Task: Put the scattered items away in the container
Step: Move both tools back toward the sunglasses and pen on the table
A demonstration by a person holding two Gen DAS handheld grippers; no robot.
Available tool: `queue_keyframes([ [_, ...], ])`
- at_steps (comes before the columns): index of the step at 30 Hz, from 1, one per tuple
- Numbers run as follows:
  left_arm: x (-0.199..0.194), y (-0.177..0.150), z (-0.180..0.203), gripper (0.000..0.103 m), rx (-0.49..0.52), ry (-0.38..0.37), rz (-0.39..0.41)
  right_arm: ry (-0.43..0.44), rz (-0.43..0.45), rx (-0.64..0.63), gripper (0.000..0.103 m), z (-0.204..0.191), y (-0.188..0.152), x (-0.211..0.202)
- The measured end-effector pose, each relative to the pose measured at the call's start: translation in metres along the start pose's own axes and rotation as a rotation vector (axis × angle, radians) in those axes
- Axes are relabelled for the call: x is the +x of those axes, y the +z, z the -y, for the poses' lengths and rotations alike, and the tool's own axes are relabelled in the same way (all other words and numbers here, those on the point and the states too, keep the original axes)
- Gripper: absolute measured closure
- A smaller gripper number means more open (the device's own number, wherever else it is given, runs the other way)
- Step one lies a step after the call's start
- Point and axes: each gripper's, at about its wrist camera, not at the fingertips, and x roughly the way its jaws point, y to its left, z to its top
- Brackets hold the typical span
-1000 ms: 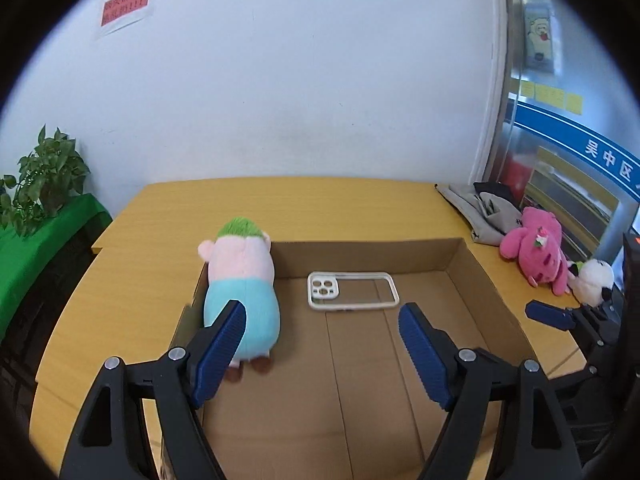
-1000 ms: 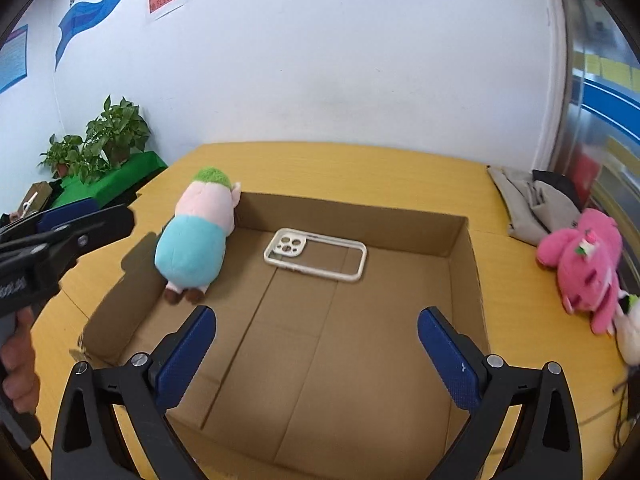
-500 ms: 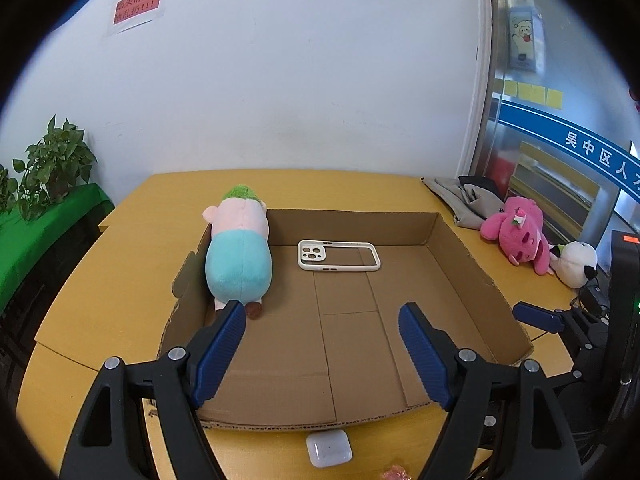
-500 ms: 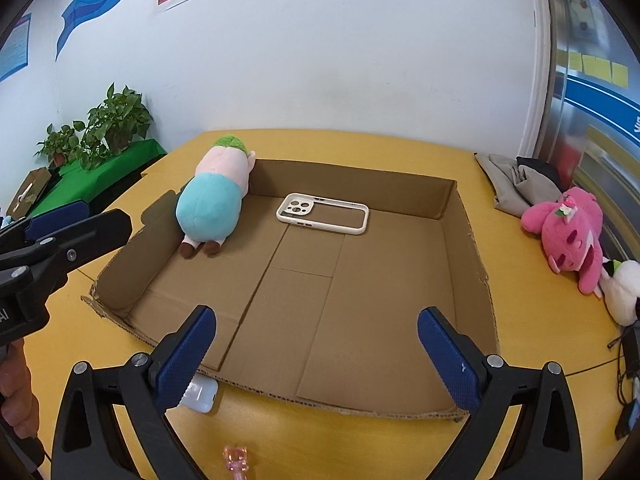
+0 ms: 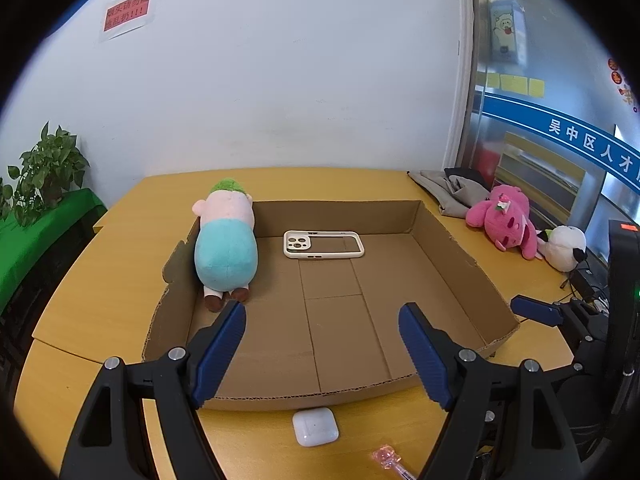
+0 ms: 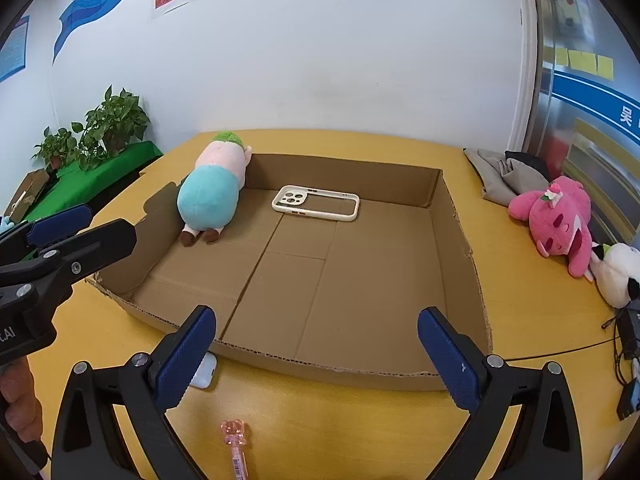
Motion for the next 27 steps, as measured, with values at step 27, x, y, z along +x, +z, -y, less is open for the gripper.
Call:
queue_keyframes([
  [27, 0.048, -0.114, 0.089, 0.024, 0.174, -0.494, -0.381, 0.280, -0.253, -0.398, 0.001, 0.100, -0.131, -0.014],
])
